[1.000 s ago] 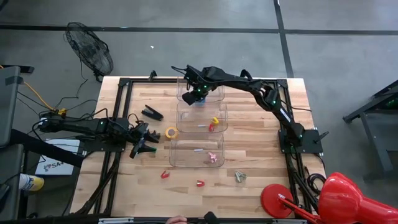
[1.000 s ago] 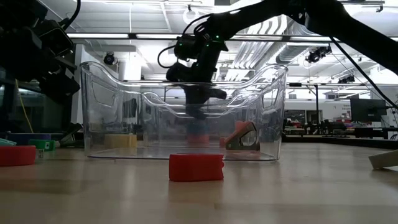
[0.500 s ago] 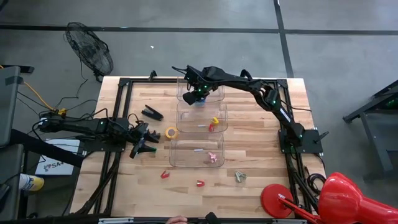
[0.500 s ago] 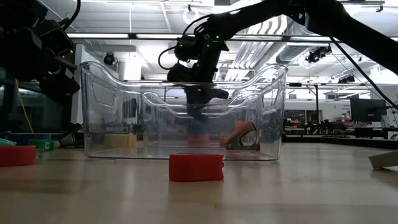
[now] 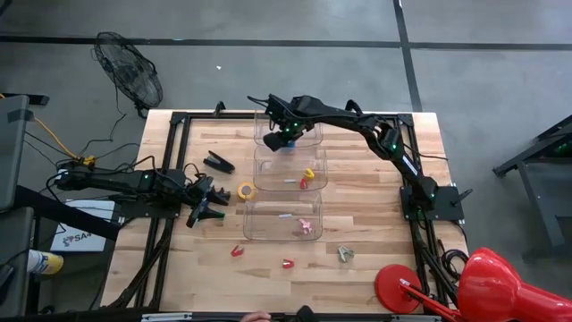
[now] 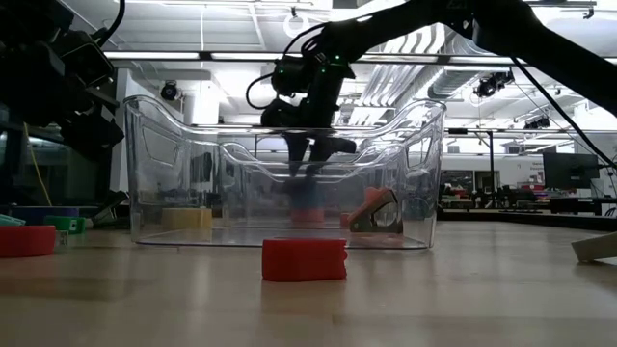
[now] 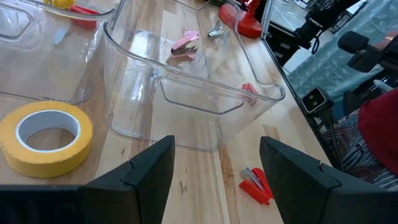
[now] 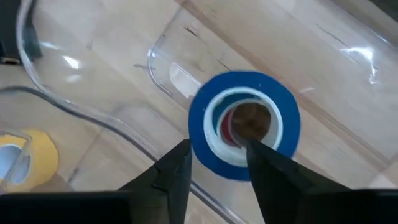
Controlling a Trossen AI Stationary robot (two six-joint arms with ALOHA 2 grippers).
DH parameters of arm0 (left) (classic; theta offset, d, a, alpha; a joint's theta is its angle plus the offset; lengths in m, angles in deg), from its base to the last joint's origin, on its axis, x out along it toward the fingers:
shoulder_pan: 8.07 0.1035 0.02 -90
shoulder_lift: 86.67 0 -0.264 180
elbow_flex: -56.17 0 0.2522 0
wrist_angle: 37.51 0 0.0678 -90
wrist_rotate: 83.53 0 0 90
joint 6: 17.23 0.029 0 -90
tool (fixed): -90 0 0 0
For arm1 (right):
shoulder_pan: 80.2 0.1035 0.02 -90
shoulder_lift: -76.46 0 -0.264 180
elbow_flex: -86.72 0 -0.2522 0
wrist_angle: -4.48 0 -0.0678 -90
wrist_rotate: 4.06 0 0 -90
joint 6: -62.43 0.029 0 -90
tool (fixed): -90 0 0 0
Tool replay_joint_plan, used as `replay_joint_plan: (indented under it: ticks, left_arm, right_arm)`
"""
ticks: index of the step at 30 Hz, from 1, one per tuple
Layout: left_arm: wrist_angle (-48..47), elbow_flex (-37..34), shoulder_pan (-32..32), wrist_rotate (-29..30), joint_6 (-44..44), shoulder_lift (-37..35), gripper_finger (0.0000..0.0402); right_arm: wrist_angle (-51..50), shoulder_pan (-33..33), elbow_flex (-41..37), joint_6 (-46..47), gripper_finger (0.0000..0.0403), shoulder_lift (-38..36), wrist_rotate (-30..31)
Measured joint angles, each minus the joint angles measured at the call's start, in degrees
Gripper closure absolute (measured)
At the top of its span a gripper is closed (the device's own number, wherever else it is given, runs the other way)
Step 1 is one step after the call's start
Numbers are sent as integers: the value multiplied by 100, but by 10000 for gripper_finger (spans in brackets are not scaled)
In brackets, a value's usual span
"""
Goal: Pick and place Stapler, Stapler remover, tape
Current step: Put the bottom dark blue tape into the top transparent bin, then put the gray staple remover into the bottom transparent bin
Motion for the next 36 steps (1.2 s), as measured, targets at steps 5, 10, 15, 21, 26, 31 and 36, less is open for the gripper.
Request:
replay_joint_plan:
  ticks: [5,10,15,21,26,31,36]
  left_arm:
    - [-1,2,0,0,2,-2,170]
    - [-2,2,-2,0,2,0,170]
    - [0,1,-2,0,0,-2,170]
    - [-1,1,-1,0,1,-2,170]
    - [-2,2,0,0,0,0,170]
    - [0,2,-1,0,1,-1,170]
    - [0,0,0,0,2,0,170]
  right_arm:
    - [-290,43,-4,-19,249,-280,36]
    - [-959,172,4,-121,247,-613,380]
    - [-1832,328,2,-10,246,-935,835]
    - [-2613,636,0,494,245,-1212,1195]
    - [-2780,1041,-185,1001,246,-1508,1129]
    - [-2791,1487,-1122,1774,245,-2188,1043]
    - [-2423,2044,-2477,2575,247,-3067,861]
